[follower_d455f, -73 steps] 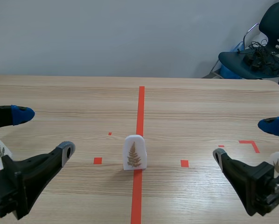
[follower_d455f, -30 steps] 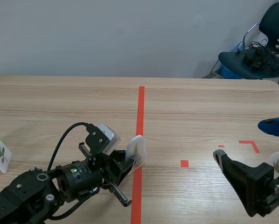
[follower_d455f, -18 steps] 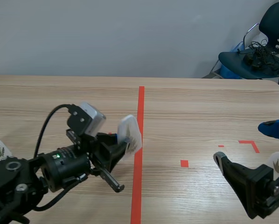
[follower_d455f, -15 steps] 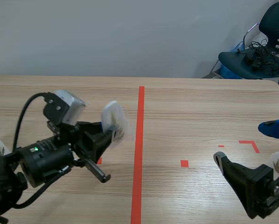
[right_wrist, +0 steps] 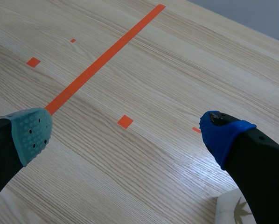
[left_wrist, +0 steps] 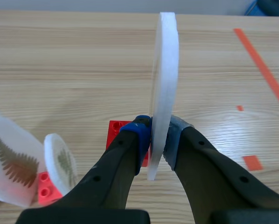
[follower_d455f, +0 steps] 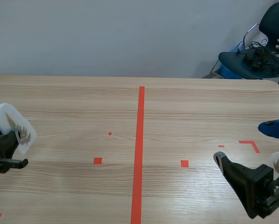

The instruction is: Do the leaf sorting experiment

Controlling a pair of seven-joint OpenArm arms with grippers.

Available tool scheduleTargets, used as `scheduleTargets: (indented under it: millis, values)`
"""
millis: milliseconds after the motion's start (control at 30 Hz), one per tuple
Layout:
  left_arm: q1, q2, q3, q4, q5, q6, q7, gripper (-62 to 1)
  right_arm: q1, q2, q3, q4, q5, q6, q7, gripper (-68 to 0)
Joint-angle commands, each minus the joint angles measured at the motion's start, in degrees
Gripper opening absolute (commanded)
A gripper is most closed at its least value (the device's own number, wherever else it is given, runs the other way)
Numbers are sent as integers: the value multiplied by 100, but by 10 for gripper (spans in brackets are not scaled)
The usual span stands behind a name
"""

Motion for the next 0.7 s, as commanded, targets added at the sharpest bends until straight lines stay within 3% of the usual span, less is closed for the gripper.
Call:
scheduleTargets:
  millis: [0,267,400,500,667]
  values:
    - [-214,-15,68,-232,-44,17,-103,-567,98,-4,68,28,39,0,81,4]
    - [-778,-94,61,-1427,-44,94,-402,-567,197,-4,68,26,39,0,59,4]
    - [-1036,-256,52,-1928,-44,496,-568,-567,197,-4,68,26,39,0,59,4]
    - [-1154,-411,50,-2201,-42,599,-645,-566,197,-4,68,26,39,0,59,4]
    - [-1145,-577,52,-2256,-37,623,-717,-506,212,-4,68,26,39,0,57,4]
